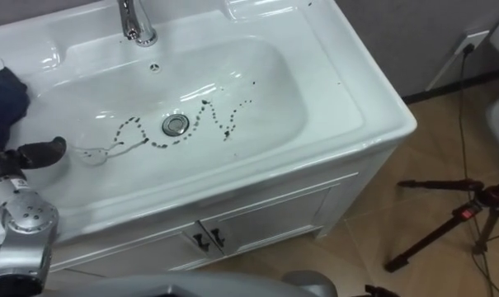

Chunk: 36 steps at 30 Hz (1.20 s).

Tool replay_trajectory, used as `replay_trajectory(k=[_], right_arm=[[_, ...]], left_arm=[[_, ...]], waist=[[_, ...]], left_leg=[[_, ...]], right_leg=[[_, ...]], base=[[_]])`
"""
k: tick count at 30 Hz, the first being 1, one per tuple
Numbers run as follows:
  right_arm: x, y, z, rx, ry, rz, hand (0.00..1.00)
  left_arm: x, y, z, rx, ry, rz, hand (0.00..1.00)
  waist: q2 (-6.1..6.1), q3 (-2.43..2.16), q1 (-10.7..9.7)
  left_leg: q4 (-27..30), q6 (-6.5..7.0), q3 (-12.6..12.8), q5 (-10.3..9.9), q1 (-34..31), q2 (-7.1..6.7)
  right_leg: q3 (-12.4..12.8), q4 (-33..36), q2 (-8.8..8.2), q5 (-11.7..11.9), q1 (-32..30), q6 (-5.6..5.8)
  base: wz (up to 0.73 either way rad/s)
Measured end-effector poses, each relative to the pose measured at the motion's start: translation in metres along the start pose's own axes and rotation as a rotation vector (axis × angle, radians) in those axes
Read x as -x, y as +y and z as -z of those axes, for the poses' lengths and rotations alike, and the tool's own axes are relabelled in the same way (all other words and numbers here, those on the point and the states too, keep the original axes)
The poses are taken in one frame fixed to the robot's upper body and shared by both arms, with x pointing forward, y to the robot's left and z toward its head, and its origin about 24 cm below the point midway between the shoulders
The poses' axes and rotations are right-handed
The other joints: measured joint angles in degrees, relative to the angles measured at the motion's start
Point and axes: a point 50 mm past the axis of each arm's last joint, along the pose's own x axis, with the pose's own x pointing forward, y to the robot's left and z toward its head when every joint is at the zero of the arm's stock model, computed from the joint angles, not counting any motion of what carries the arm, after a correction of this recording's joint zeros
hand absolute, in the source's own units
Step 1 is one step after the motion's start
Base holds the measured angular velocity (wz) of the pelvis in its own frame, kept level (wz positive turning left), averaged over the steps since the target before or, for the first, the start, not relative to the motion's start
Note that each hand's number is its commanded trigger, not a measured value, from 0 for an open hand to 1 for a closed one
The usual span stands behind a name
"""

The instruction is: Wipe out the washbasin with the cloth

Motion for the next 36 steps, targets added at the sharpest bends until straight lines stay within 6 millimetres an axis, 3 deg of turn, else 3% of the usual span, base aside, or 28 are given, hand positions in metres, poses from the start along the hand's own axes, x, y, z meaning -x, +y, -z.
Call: replay_trajectory(k=[12,24,31,36], right_arm=[[0.001,-0.003,0.008,0.004,0.043,0.005,0.00],[0.001,-0.004,0.011,0.022,0.080,0.007,0.00],[0.001,-0.004,0.014,0.062,0.099,0.005,0.00],[0.002,-0.004,0.018,0.059,0.124,-0.005,0.00]], left_arm=[[-0.014,0.001,-0.024,-0.011,-0.087,-0.076,0.00],[-0.015,0.001,-0.019,-0.047,-0.050,-0.077,0.00],[-0.013,-0.001,-0.004,-0.099,0.007,-0.058,0.00],[-0.016,0.003,0.006,-0.149,0.030,-0.054,0.00]], waist=[[0.42,-0.10,0.07],[0.54,0.01,0.02],[-0.26,0.31,-0.40],[-1.36,0.01,-0.34]], left_leg=[[0.20,0.00,-0.07,0.01,-0.51,-0.02],[0.20,0.00,-0.07,0.01,-0.56,-0.06],[0.48,0.01,-0.34,0.02,-0.93,-0.34],[0.89,0.01,-0.61,0.02,-1.41,-0.62]], right_leg=[[0.17,0.08,-0.02,0.01,-0.82,-0.02],[0.37,0.22,-0.04,-0.02,-1.09,-0.03],[0.34,1.38,-0.37,-0.67,-1.79,0.04],[0.15,3.29,-0.81,-1.52,-2.92,-0.10]], base=[[0.00],[0.00],[0.01],[0.02]])
